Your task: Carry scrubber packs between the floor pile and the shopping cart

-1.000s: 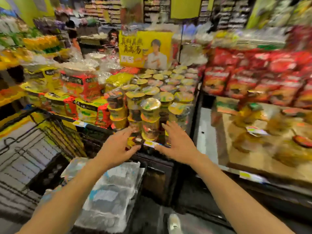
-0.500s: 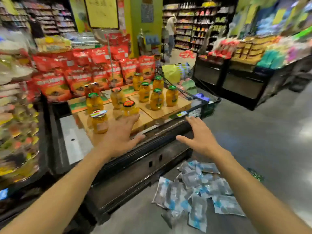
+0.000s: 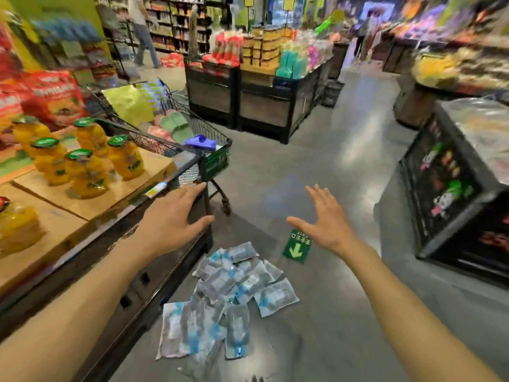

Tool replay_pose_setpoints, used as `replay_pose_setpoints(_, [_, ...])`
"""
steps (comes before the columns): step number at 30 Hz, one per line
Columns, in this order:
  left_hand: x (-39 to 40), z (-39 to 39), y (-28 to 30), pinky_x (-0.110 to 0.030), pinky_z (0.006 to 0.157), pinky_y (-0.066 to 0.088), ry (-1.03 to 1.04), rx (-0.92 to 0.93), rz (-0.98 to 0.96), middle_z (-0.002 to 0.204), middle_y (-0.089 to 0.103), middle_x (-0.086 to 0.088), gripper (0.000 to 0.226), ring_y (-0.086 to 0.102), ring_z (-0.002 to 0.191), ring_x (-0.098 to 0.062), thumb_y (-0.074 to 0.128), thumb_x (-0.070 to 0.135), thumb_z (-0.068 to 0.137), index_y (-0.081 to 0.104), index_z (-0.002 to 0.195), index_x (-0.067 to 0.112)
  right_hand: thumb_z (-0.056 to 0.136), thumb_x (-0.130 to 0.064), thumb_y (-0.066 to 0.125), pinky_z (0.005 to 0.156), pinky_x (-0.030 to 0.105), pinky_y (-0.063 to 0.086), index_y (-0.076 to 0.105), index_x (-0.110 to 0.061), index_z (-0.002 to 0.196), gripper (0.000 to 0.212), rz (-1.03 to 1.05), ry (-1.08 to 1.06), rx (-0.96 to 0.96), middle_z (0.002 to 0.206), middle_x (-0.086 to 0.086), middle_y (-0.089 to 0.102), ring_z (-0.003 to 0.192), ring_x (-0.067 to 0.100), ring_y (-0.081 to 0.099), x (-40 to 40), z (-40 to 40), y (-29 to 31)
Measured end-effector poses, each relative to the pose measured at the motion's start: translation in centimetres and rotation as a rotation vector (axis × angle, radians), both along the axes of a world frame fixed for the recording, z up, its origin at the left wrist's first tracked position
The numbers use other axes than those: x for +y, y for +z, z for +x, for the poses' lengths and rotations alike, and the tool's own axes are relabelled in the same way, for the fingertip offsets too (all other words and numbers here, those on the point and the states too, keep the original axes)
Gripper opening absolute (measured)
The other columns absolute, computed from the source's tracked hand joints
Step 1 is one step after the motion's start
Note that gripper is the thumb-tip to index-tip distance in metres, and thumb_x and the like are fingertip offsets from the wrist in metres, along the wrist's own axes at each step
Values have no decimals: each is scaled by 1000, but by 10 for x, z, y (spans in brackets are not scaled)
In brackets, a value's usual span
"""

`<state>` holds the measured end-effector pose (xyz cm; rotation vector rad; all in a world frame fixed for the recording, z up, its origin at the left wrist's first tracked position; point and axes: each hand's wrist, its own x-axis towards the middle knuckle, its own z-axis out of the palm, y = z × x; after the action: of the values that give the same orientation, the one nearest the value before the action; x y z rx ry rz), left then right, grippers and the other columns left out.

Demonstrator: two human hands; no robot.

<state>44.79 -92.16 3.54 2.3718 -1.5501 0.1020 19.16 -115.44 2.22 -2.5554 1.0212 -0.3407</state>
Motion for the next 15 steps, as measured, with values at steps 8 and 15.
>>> replay_pose_setpoints(8, [-36, 51, -20, -48, 105, 50, -30, 12, -11, 149, 55, -10, 90, 54, 135, -31, 37, 76, 86, 41, 154, 17, 76, -82, 44, 129, 42, 6, 14, -23, 164, 110, -3, 38, 66, 173, 3, 6, 160, 23, 1, -9, 54, -12])
replay_pose_setpoints(15, [-59, 92, -79, -50, 108, 48, -53, 22, -5, 152, 53, -13, 83, 51, 138, -34, 48, 66, 89, 41, 154, 15, 84, -74, 55, 129, 42, 8, 19, -22, 163, 102, 13, 20, 118, 172, 4, 12, 159, 23, 5, -24, 102, -70])
